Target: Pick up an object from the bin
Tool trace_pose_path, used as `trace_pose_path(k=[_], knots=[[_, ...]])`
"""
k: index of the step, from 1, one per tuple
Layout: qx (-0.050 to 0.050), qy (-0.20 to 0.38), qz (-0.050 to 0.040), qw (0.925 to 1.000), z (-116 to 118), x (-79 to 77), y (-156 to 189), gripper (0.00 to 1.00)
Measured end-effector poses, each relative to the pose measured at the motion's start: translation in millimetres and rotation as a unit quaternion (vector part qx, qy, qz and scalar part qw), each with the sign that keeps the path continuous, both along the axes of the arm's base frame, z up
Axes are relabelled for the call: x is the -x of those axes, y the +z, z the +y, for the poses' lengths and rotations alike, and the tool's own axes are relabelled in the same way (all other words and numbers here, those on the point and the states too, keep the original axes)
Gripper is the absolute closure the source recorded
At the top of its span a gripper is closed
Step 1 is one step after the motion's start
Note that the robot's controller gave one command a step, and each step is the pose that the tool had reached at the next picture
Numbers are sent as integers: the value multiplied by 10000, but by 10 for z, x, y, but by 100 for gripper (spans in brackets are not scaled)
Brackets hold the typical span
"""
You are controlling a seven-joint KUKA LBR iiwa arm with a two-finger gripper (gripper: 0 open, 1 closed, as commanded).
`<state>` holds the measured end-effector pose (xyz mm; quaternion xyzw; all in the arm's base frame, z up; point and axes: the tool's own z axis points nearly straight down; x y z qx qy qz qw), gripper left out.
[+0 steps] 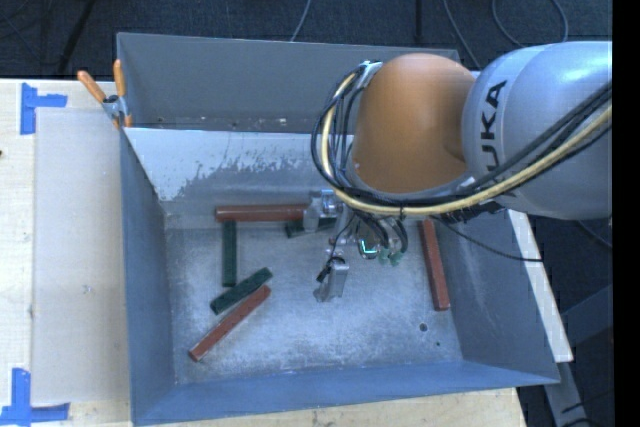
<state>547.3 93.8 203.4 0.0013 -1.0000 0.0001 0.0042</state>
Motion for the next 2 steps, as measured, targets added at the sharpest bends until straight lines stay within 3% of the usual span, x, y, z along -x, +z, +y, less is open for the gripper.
trace_pose_path(k=[1,2], knots=[[-6,1838,-35,9830,835,-300,-1343,0],[-11,2004,-61,9797,750,-323,-1019,0]])
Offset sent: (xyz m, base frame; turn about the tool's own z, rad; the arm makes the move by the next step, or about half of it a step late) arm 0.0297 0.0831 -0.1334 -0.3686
